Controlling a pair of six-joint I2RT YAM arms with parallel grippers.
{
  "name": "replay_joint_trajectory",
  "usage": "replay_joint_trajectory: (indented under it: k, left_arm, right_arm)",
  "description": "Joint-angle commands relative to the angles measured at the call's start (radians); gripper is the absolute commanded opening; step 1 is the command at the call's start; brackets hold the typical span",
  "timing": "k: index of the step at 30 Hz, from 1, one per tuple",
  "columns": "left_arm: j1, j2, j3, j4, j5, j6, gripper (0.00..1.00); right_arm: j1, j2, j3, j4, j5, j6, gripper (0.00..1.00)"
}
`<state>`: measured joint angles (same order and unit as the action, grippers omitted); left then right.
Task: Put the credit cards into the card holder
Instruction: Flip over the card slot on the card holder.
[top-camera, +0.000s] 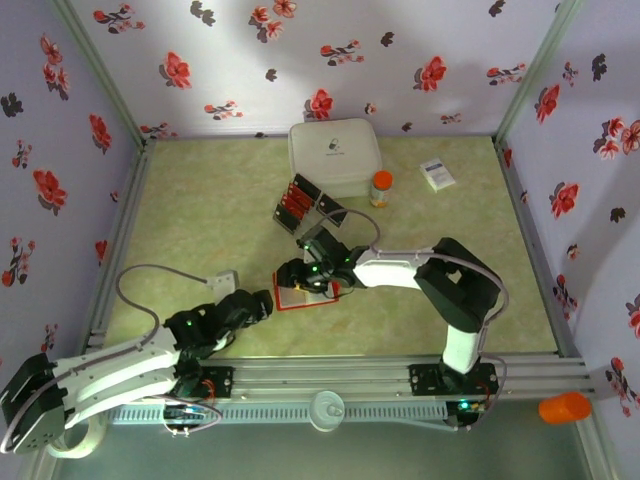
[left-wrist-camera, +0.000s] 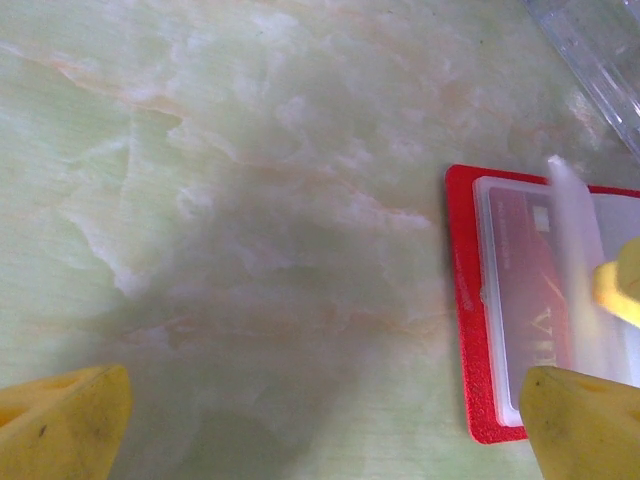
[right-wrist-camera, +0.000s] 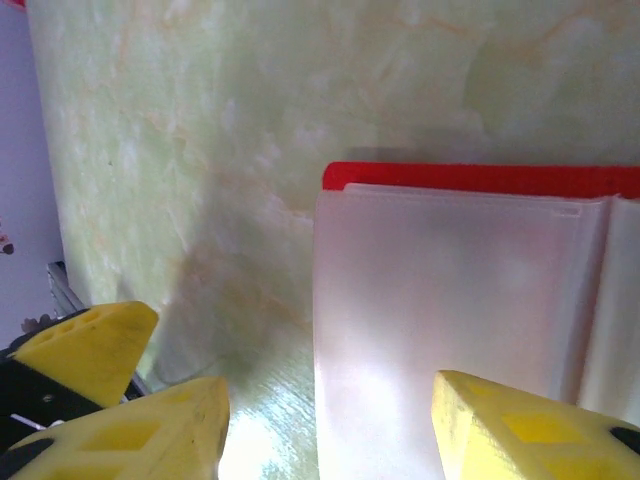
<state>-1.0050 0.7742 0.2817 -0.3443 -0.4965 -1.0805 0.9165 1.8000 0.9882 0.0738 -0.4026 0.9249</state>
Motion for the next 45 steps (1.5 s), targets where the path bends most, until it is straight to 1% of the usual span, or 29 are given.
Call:
replay_joint_trajectory:
  k: [1,7,13,21,28,34,45]
  left_arm:
    - [0.014,0.021,0.052,0.040,-0.004,0.039,1.00]
    - [0.035,0.108,0.115,0.098,0.029,0.102,1.00]
    - [0.046,0.180,0.169,0.122,0.046,0.136,1.00]
    - [0.046,0.148,0.129,0.116,0.050,0.116,1.00]
    - [0.048,0.142,0.085,0.134,0.067,0.106,1.00]
    - [0.049,0.192,0.076,0.169,0.082,0.115,1.00]
    - [0.051,0.333,0.100,0.253,0.099,0.153,1.00]
  right_arm:
    - [-0.023,-0.063,0.020,-0.034,0.027,-0.015,0.57]
    - [-0.053,-0.100,0.002,-0.062,0.042,-0.029,0.57]
    - [-0.062,-0.057,-0.022,-0.006,0.018,-0.003,0.56]
    - [-0.054,0.021,-0.026,0.137,-0.046,0.080,0.56]
    - [-0.037,0.082,-0.028,0.216,-0.052,0.138,0.56]
    - [-0.036,0.095,-0.056,0.267,-0.047,0.174,0.56]
    - [-0.034,0.090,-0.072,0.280,-0.036,0.194,0.56]
